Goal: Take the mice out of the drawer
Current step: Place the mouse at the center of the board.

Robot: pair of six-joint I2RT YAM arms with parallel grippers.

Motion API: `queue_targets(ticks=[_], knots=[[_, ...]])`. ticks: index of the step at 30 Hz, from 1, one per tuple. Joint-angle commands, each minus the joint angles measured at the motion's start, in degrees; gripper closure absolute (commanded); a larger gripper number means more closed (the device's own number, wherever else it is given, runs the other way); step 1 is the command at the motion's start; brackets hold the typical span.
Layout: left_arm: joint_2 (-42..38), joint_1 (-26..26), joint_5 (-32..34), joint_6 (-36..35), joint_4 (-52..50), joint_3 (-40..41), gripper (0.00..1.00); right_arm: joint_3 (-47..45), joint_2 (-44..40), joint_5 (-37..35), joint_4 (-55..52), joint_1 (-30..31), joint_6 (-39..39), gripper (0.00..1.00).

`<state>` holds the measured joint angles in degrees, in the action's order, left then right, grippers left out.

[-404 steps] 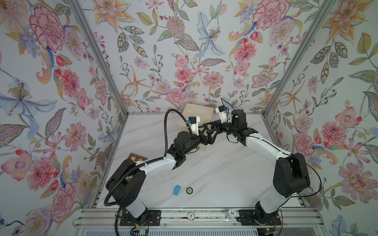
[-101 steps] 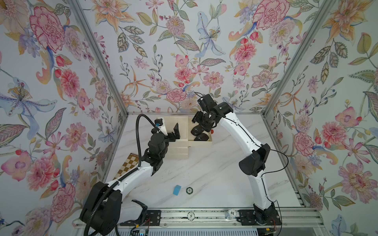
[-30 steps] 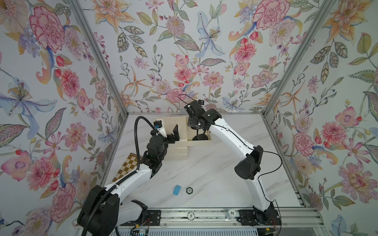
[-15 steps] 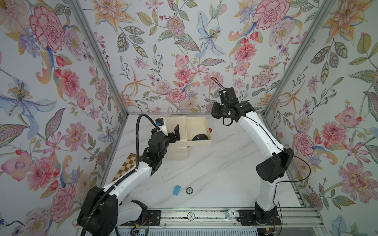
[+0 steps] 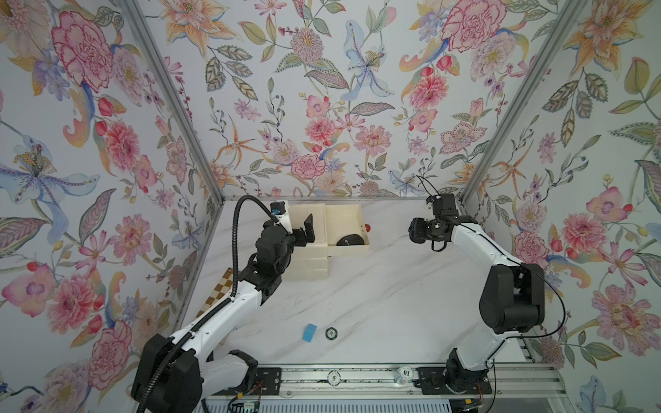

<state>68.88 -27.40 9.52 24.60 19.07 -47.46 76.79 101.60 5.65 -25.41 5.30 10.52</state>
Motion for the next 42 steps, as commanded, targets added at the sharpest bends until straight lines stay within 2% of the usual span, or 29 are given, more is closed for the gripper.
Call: queue_targets(ticks=[1,7,28,36,38,42], knots=[[-0.6,-0.5,1.5,1.7,-2.8,-2.4,0.0,-2.1,3.5,3.2,5.5,-0.5,-4.8,0.44],[-0.2,-0.5,1.9,3.3,-3.0,-2.5,0.0,-4.0,8.0,2.8,5.5,-0.3,-7.0,0.45],[0.0,-0.5,1.2,4.0,1.1,-0.2,0.0,-3.5,13.8,-0.3,2.4,1.7,-9.5,0.41],[0.2,-0.5,-0.6,2.8,2.5,-0.3,0.0,-3.1,14.0,-0.7,1.2,1.7,-9.6,0.35],[0.1,-0.4,-0.8,2.6,2.5,-0.4,0.0,-3.0,14.0,-0.7,1.2,1.7,-9.2,0.3],[-0.1,-0.5,-1.4,2.0,3.2,-0.5,0.0,-2.3,13.9,-0.7,1.1,1.7,-8.6,0.26]])
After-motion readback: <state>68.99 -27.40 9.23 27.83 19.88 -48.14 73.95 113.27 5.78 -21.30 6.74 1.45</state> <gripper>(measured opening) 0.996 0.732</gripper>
